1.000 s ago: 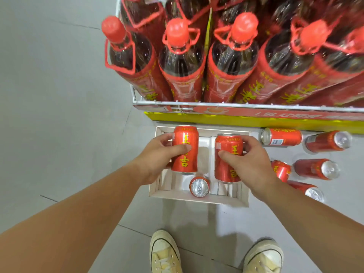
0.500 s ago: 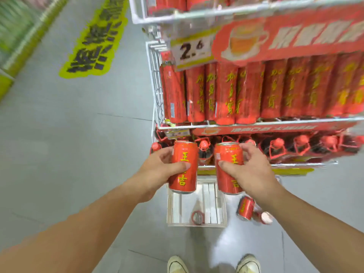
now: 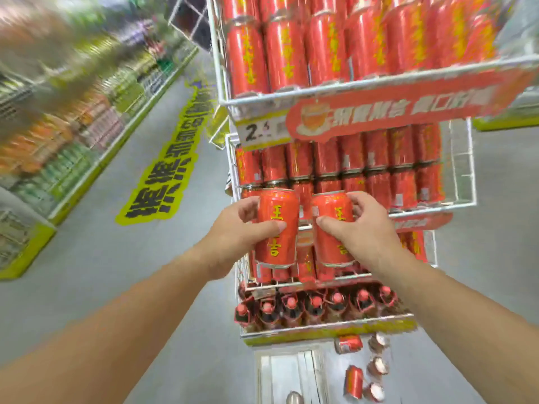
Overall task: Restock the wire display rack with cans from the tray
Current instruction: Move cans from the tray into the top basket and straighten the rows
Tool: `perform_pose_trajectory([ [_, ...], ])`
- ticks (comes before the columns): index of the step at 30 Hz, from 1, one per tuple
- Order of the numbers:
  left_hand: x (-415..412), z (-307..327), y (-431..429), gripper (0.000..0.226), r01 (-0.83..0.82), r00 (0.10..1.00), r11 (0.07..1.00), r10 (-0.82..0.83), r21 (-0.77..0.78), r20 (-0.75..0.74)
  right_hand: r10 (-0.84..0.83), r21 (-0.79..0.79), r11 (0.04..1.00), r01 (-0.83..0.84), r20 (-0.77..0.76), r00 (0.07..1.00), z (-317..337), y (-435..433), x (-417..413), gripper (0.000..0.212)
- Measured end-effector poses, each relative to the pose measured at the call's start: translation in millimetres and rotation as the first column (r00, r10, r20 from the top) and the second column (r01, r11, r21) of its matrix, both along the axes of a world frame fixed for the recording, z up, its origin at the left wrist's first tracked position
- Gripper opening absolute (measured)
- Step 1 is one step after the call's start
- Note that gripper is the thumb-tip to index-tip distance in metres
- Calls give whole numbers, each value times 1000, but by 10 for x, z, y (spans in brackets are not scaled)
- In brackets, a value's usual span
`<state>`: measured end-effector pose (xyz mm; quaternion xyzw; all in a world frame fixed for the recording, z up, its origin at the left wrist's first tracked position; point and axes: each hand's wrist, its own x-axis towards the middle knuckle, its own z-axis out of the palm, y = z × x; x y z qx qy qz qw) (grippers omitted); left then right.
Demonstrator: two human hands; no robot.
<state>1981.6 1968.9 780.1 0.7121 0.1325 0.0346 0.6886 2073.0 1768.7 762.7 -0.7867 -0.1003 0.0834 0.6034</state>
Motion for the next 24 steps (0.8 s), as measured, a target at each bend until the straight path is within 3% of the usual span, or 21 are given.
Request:
perform_pose_trajectory([
  [12,303,1885,-279,59,-1,968,997,-18,74,249,-86,109,992,60,246,965,1958,-245,369,48],
  [17,674,2301,-407,41,-121,954,989,91,89,287,-54,76,997,31,313,948,2309,-293,835,60],
  [21,1038,2562,-390,34,-214,941,961,155,174,301,-11,70,997,-14,343,939,2548,-289,1289,56],
  [24,1362,2715,-297,59,-298,933,924,230,237,278,15,79,996,-44,341,940,2707,-239,1657,55],
])
